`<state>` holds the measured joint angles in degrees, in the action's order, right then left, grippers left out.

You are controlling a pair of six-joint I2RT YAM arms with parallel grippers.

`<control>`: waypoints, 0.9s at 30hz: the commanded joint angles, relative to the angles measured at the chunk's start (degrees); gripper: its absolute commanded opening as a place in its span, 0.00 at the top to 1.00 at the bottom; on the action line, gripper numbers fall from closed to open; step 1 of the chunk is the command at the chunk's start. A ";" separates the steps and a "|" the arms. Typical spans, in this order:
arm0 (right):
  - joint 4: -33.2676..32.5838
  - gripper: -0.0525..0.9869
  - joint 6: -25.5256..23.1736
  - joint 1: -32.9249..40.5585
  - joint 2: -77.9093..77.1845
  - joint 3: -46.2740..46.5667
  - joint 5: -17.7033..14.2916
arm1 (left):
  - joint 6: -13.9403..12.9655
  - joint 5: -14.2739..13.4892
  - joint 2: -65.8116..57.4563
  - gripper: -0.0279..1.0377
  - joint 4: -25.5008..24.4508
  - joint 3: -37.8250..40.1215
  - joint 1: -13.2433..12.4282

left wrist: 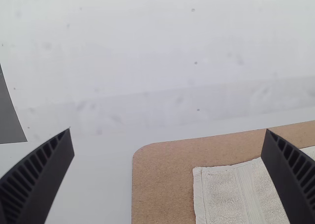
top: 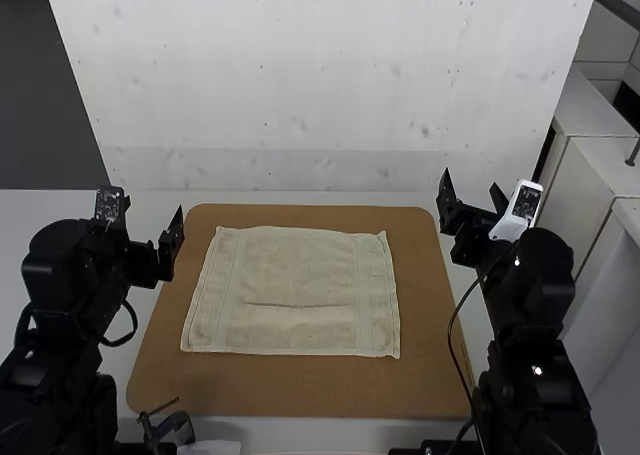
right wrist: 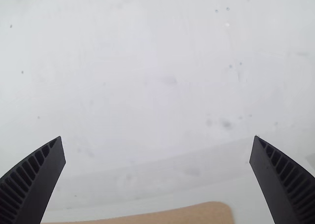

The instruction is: Fold the towel.

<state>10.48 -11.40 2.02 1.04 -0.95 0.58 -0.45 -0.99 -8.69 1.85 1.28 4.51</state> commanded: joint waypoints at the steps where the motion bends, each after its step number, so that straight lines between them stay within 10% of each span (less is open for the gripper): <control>1: 0.77 0.02 -0.55 -0.62 -0.42 0.69 -0.58 | -0.61 0.73 -0.19 0.05 0.35 -1.19 -0.12; 27: 1.12 0.02 -0.99 -0.70 -0.25 0.77 -0.05 | -0.61 0.91 -0.19 0.05 0.35 -1.19 -0.12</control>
<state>11.09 -11.42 2.00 1.04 -0.95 0.62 -0.45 -0.82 -8.69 1.87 1.26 4.51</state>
